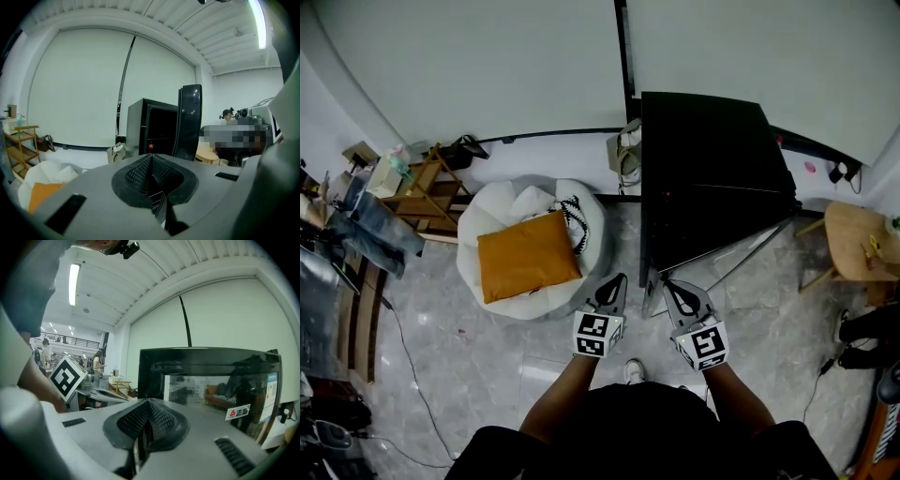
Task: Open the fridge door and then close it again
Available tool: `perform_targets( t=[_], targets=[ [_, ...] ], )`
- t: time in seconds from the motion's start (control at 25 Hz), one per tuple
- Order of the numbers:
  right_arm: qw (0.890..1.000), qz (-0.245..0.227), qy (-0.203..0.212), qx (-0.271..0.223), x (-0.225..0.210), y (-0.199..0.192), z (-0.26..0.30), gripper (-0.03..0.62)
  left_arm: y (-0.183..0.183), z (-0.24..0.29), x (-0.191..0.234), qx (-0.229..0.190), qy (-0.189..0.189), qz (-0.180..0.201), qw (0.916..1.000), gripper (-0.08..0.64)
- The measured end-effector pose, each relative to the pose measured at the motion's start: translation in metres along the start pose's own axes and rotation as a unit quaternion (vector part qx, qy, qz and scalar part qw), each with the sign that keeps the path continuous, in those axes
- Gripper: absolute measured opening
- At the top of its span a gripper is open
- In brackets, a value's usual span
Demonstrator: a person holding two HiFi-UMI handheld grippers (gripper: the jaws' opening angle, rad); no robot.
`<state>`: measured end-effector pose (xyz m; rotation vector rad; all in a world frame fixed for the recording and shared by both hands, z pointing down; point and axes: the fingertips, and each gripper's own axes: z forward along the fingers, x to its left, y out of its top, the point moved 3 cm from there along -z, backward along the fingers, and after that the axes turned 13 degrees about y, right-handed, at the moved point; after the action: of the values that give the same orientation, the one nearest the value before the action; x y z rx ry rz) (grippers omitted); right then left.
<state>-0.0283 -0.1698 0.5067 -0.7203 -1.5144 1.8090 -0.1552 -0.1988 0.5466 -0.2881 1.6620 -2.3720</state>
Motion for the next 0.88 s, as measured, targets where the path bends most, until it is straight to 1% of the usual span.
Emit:
perform_targets(
  t=[0.2, 0.4, 0.52, 0.88],
  targets=[
    [1.0, -0.006, 0.0, 0.002, -0.006, 0.002, 0.01, 0.018, 0.001, 0.004, 0.005, 0.0, 0.002, 0.003, 1.0, 0.021],
    [1.0, -0.02, -0.007, 0.01, -0.011, 0.004, 0.022, 0.018, 0.001, 0.007, 0.009, 0.001, 0.004, -0.001, 1.0, 0.021],
    [1.0, -0.02, -0.012, 0.007, -0.016, 0.008, 0.03, 0.018, 0.003, 0.009, 0.012, 0.001, 0.005, 0.0, 1.0, 0.021],
    [1.0, -0.025, -0.005, 0.003, -0.032, 0.009, 0.048, 0.018, 0.002, 0.014, 0.017, 0.002, 0.009, 0.002, 1.0, 0.022]
  ],
)
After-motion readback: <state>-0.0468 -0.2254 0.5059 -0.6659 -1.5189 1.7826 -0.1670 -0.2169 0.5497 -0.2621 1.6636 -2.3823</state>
